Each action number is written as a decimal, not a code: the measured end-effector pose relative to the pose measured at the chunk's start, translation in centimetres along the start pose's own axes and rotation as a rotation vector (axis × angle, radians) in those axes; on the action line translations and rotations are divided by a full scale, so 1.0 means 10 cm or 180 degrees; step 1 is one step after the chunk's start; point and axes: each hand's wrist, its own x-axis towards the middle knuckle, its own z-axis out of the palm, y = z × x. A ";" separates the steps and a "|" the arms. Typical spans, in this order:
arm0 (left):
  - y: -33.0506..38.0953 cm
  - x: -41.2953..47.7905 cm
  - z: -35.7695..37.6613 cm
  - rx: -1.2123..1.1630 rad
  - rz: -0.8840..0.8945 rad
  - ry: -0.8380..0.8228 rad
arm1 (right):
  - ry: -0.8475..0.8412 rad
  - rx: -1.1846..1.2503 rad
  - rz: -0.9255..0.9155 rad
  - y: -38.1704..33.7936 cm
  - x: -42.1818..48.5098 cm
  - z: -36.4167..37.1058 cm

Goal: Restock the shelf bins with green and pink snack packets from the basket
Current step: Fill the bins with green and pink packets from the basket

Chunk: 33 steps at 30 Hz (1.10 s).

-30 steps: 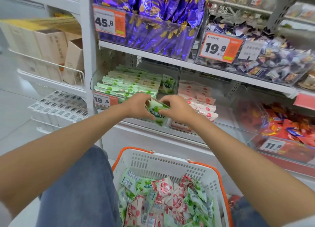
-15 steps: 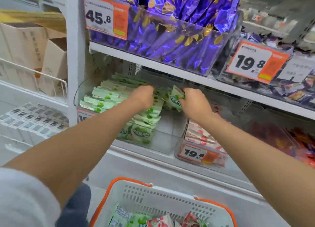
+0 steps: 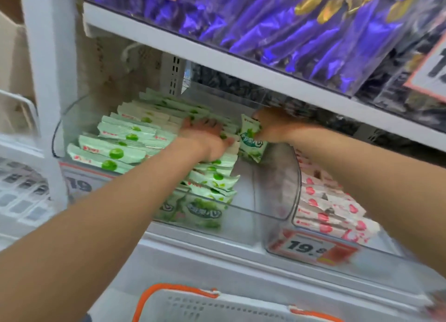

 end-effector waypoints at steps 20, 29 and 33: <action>-0.02 -0.04 -0.02 -0.0017 0.0104 0.0050 | 0.0134 0.0067 0.0337 -0.14 0.21 0.32; -0.01 -0.05 -0.04 -0.0018 0.0115 0.0008 | -0.0257 0.0137 0.0292 -0.14 0.18 0.28; -0.01 -0.05 -0.04 -0.0025 0.0111 -0.0018 | -0.0172 0.0389 0.0410 -0.10 0.23 0.15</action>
